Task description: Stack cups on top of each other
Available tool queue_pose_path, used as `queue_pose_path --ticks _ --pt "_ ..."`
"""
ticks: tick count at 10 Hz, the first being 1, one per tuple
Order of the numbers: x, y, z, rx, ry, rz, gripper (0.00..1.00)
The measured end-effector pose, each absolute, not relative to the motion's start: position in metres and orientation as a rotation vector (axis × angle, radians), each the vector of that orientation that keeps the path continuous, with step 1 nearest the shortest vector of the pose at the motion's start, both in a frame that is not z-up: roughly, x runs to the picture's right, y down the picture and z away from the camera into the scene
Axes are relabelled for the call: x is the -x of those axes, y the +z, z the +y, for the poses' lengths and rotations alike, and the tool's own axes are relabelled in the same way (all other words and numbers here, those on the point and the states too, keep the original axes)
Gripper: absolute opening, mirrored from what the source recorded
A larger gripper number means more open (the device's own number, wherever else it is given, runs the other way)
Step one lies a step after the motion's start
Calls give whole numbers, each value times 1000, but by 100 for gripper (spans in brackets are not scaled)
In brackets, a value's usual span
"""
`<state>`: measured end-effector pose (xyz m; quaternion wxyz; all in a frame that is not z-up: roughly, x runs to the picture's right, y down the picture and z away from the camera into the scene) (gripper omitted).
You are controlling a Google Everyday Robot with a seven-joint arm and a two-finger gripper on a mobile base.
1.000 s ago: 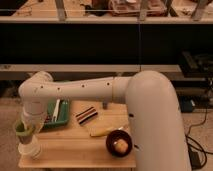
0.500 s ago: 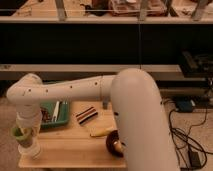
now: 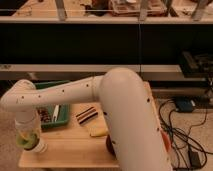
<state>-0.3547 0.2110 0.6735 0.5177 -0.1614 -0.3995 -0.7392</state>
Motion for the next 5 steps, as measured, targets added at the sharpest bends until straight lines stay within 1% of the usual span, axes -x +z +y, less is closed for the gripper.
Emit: queue_pose_path --ticks 5 --pt "356 673 210 348 -1768 -973 80"
